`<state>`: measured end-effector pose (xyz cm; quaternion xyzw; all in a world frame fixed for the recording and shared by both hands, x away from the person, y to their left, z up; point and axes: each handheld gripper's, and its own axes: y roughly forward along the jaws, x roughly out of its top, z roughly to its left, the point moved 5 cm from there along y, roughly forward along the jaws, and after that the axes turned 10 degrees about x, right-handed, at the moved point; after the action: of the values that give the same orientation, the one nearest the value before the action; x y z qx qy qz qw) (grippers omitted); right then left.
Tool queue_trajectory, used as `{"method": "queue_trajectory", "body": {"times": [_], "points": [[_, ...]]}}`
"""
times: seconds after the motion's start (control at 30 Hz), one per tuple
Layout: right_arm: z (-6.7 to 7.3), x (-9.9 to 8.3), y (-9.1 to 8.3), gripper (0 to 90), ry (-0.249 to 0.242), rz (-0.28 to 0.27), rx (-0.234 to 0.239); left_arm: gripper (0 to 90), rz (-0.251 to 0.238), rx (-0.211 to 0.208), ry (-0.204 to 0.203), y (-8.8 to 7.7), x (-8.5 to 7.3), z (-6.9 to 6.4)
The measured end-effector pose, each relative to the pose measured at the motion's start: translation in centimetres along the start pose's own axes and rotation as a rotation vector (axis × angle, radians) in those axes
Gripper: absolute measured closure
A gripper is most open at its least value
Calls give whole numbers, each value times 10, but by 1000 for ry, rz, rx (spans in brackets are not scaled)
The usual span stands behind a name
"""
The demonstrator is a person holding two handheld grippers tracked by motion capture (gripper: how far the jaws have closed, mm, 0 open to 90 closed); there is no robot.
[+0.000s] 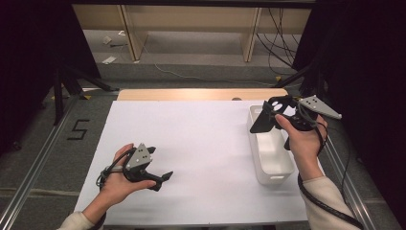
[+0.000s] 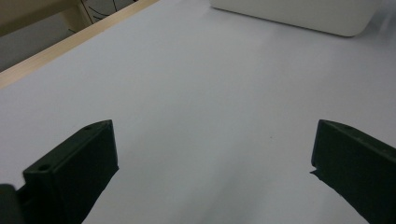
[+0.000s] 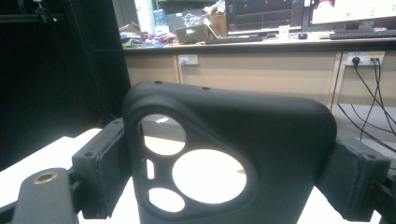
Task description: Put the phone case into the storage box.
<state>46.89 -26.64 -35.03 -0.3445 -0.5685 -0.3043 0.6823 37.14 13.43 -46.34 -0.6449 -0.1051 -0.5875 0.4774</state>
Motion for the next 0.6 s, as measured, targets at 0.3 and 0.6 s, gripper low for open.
{"method": "queue_trajectory", "body": {"times": [0.3, 0.6], "points": [[-5, -1, 0, 158, 0, 11, -10, 0, 1, -1, -2, 0, 0, 0], [-9, -4, 0, 158, 7, 29, -15, 0, 3, -2, 0, 0, 0, 0]]}}
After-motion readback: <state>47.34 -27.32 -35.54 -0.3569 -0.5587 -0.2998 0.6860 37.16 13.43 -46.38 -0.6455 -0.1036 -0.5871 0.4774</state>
